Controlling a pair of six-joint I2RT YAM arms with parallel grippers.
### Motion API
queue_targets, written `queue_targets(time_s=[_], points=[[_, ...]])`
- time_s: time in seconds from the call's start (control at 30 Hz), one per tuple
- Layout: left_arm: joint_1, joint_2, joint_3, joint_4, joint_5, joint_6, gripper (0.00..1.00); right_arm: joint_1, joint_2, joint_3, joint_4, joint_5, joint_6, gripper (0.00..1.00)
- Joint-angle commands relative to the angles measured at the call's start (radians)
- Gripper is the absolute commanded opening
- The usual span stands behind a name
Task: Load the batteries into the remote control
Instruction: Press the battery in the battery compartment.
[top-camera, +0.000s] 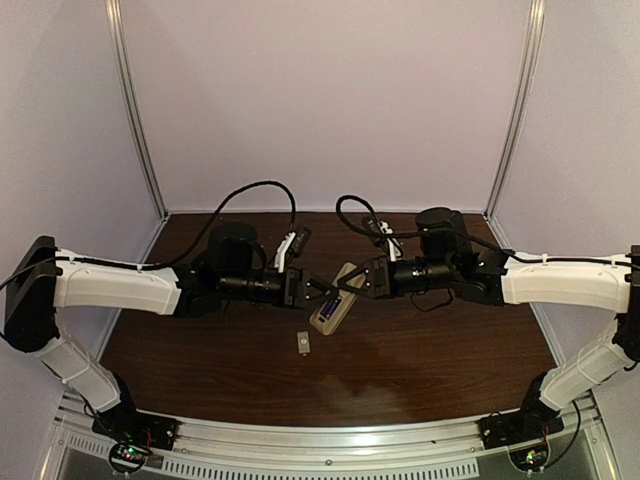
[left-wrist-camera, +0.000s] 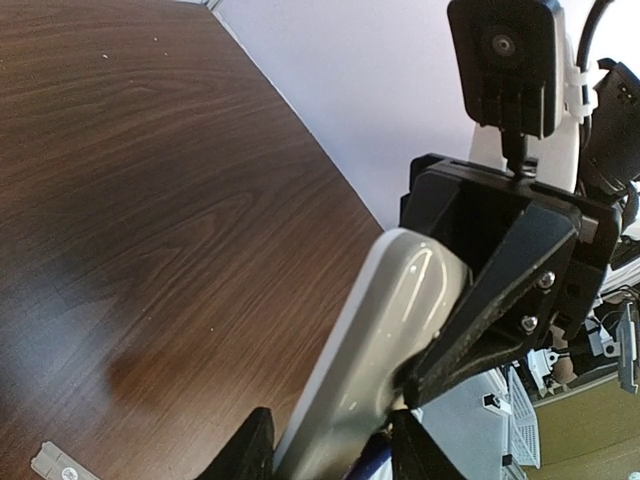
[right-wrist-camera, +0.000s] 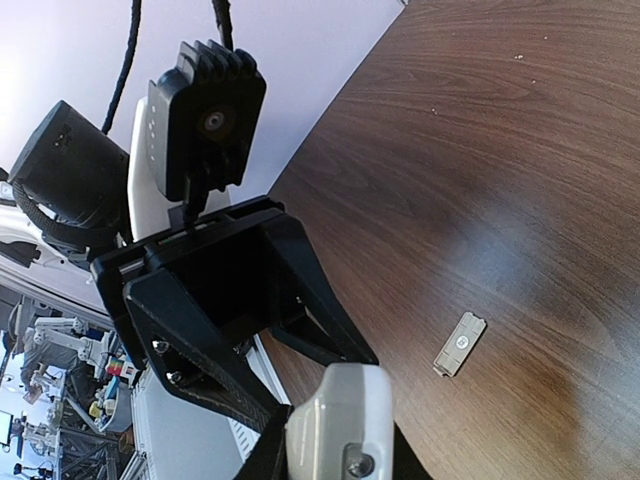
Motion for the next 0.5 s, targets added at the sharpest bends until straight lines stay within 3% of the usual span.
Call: queue_targets(time_s=[0.0,0.2,0.47], points=[[-0.005,0.024,0.011,-0.042,0.027,0.034,0.41,-0.001,-0.006,0.036,0.107,-0.006,0.022,0.0],[-0.01,0.018,0.003,-0.043,0.02,0.048,0.47,-0.006,-0.01,0.032,0.115,-0.006,0.031,0.0],[-0.014,0.021,-0.012,-0.052,0.001,0.064,0.46,-0.01,-0.014,0.034,0.117,-0.01,0.034,0.0]])
